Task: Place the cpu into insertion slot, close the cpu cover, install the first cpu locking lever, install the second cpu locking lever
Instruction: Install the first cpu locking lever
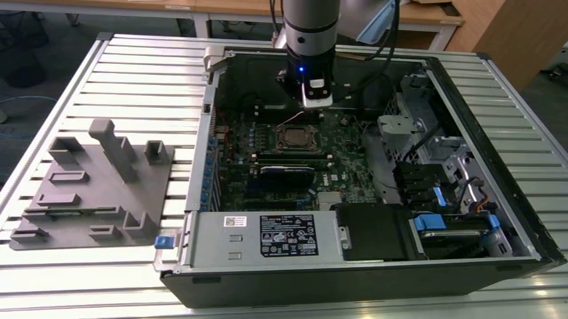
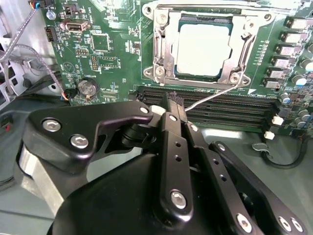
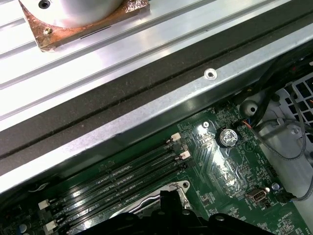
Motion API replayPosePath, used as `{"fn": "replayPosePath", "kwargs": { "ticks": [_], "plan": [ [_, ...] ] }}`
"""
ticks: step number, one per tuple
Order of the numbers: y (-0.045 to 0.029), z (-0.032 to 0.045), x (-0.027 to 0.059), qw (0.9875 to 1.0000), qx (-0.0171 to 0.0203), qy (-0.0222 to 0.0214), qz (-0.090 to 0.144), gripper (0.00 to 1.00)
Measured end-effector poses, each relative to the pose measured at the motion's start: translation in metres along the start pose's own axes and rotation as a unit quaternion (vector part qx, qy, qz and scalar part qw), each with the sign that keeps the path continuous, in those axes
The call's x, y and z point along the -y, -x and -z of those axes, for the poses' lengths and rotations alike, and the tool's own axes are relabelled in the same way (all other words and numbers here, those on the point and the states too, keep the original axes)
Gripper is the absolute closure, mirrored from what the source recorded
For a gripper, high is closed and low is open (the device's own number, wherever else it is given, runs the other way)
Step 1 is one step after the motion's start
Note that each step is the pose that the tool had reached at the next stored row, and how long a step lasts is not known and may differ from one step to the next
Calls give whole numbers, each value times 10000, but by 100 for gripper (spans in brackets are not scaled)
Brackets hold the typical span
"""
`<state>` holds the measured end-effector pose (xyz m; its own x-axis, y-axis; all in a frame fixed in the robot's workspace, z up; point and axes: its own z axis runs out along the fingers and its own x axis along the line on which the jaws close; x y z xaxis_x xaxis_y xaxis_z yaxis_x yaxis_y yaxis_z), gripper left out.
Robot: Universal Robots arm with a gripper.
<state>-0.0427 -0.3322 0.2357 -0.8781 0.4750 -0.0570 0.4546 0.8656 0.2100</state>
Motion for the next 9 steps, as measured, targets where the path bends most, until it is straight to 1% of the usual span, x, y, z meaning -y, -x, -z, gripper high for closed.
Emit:
{"fn": "replayPosePath", "kwargs": {
  "ticks": [9],
  "plan": [
    [-2, 3, 0, 10000, -3, -1, 12, 90]
  ]
}}
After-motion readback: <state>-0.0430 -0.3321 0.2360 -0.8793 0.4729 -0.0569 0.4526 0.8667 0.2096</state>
